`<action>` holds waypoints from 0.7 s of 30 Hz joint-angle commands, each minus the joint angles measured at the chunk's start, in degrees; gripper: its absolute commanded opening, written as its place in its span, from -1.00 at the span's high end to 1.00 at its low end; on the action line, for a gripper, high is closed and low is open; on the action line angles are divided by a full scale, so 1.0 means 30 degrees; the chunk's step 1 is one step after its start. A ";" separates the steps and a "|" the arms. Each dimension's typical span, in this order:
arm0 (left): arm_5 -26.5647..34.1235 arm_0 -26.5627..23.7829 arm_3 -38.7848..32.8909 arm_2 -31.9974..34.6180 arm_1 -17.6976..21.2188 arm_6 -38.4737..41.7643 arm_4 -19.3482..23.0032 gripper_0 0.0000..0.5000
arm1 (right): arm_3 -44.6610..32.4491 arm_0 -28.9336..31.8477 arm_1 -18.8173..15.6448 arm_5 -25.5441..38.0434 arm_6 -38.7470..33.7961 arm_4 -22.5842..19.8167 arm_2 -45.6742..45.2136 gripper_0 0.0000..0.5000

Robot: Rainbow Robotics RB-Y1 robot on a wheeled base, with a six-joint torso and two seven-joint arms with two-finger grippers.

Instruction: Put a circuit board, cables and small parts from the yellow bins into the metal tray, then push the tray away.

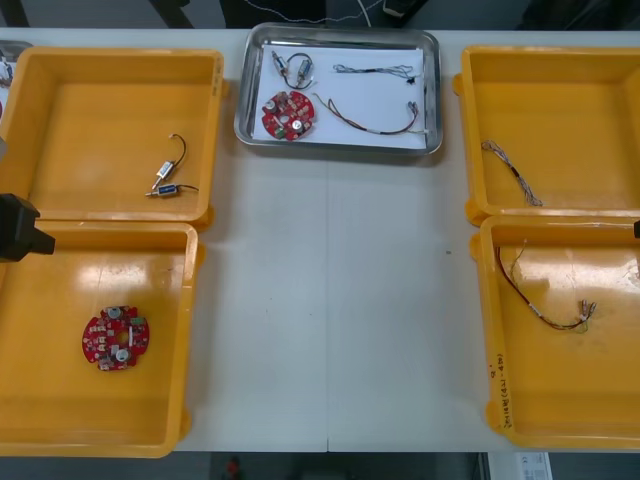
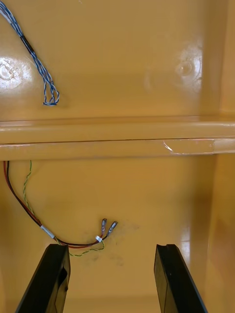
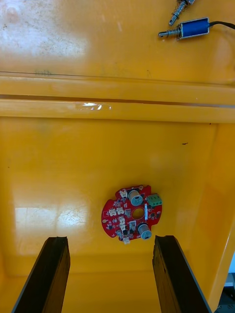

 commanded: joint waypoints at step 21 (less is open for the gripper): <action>0.0112 0.0296 -0.0106 0.0583 0.0880 -0.1661 0.0150 -1.00 | -0.0523 -0.0126 -0.0793 0.0053 -0.0648 0.0205 -0.0280 -1.00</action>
